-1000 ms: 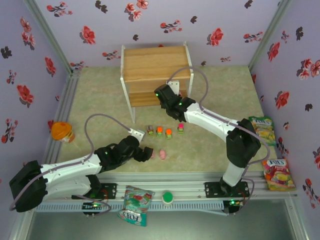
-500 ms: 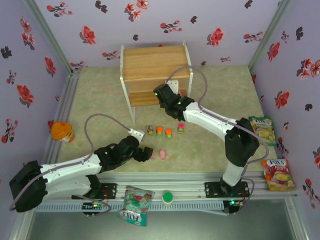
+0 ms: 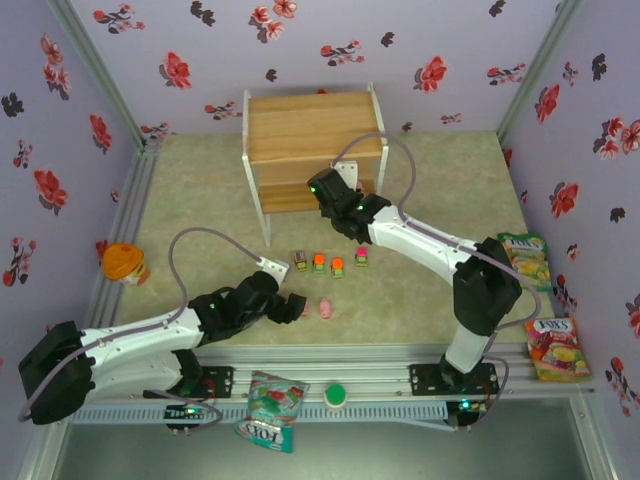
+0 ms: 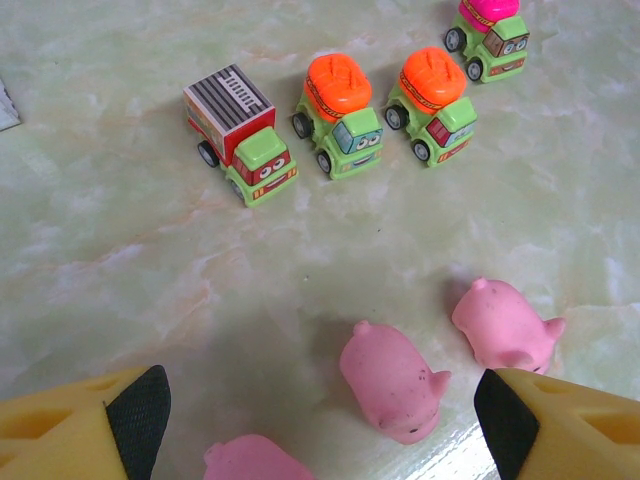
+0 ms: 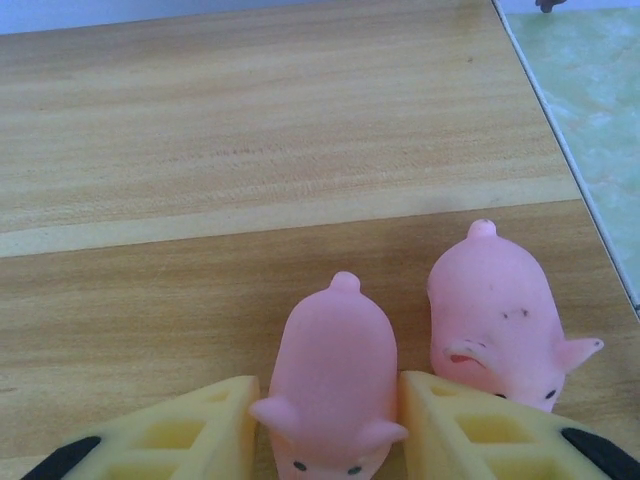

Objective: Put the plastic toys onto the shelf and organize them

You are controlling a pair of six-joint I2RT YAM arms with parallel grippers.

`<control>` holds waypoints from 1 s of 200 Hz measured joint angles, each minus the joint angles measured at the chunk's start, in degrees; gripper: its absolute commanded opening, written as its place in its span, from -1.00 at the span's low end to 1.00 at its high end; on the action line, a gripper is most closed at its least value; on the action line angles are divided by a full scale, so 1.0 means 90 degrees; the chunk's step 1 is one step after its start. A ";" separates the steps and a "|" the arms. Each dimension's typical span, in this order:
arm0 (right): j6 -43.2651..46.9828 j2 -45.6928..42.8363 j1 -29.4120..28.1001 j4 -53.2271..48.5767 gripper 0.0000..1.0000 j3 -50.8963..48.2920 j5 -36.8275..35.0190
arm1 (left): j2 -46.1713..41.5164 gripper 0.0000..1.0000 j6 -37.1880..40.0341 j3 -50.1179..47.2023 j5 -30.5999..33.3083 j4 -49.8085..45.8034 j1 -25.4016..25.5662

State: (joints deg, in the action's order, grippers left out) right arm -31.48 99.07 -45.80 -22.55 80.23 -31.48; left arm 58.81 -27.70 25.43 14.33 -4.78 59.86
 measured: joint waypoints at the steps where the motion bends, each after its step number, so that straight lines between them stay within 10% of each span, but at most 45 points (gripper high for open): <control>1: 0.0000 -0.0005 0.0000 0.0000 -0.16 -0.0002 0.0000 | 0.0000 0.69 0.0000 0.0000 0.0000 0.0000 0.0000; 200: -0.0187 -0.1299 -0.0580 -0.0005 -0.14 -0.1105 -0.0279 | -0.0036 0.68 0.0000 0.0000 0.0056 -0.0002 0.0000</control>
State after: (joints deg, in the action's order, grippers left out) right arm -33.17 87.37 -51.03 -22.59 70.28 -34.00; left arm 58.48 -27.70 25.43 14.83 -4.80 59.86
